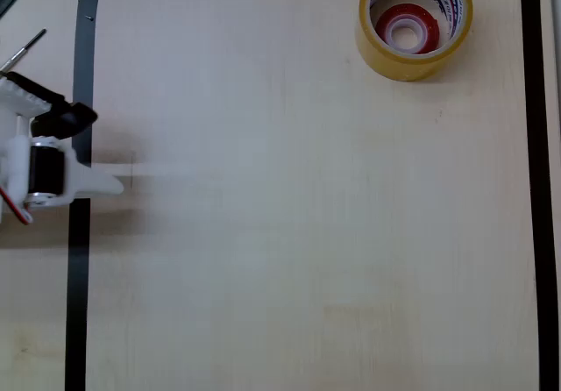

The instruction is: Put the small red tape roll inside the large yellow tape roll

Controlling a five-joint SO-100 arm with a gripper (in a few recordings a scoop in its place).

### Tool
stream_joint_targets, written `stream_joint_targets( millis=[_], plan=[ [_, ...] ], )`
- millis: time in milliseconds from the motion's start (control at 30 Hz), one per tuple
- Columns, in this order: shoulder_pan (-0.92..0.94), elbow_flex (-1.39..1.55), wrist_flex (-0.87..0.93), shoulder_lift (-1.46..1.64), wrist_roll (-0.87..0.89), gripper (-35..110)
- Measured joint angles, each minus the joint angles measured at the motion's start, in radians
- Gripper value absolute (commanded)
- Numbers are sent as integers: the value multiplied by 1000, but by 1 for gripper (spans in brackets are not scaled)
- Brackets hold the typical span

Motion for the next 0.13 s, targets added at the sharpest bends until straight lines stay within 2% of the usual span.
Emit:
stream_joint_targets(
  millis=[133],
  plan=[
    [26, 32, 57, 153, 6, 0]
  ],
)
